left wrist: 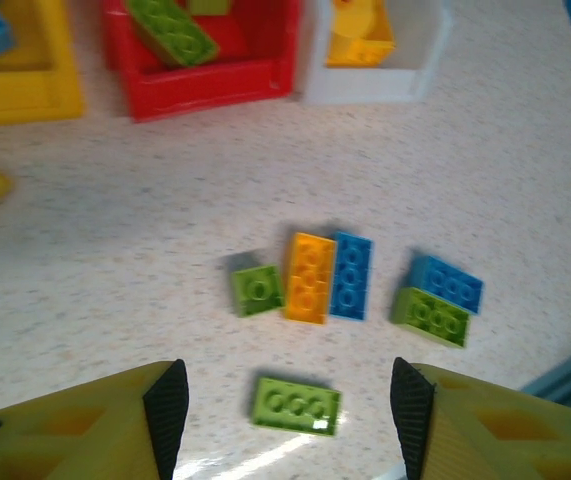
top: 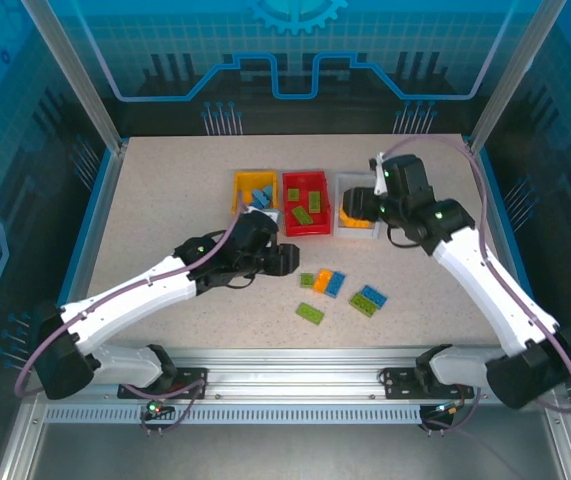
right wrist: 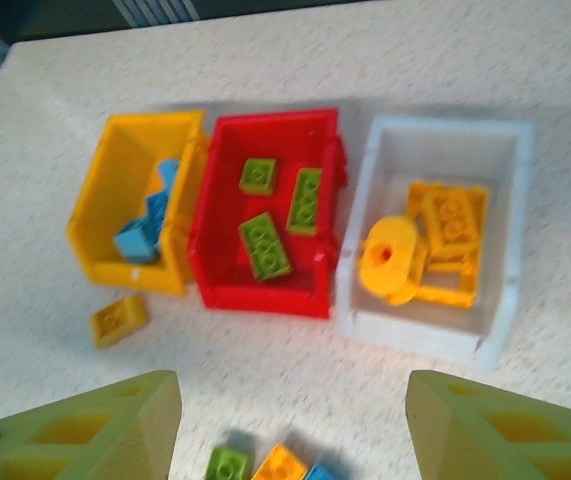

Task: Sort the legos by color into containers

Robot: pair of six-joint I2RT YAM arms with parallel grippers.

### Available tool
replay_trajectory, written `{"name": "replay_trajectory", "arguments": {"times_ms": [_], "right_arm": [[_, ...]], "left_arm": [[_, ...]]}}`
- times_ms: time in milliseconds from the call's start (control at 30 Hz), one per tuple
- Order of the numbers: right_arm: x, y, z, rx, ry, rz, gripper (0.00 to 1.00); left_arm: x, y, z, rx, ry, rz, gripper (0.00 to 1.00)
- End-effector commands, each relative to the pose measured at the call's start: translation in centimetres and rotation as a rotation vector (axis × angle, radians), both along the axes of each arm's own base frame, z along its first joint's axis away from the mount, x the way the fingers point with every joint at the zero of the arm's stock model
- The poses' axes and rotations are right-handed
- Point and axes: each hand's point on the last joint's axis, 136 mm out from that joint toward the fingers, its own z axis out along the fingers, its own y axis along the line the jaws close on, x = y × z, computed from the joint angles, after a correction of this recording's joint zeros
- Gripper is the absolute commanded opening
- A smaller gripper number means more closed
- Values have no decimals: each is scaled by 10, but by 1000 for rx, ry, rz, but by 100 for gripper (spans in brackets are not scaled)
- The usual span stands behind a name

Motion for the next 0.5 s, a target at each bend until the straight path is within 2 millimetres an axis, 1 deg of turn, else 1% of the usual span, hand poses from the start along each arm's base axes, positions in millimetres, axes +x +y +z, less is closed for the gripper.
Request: {"name": "replay_trajectory", "arguments": {"times_ms": [0, 100, 200, 267, 367, 467], "right_arm": [[-42, 25, -14, 85, 68, 122, 63], [-72, 39, -24, 98, 90, 176, 64], [-95, 46, -37, 84, 111, 176, 64], [-107, 49, -45, 83, 121, 169, 64], [-119, 57, -54, 82, 113, 174, 64], [-125, 48, -65, 4, 119, 127, 63]], "left_arm": [[0, 42, -6, 82, 10, 49, 61], [2, 62, -5, 91, 16, 70, 61], [1, 69, -3, 103, 9, 53, 63], [-1, 66, -6, 102, 19, 28, 63], [-5, 53, -16, 63, 57, -6, 63], [-13, 37, -27, 75, 74, -45, 63]]}}
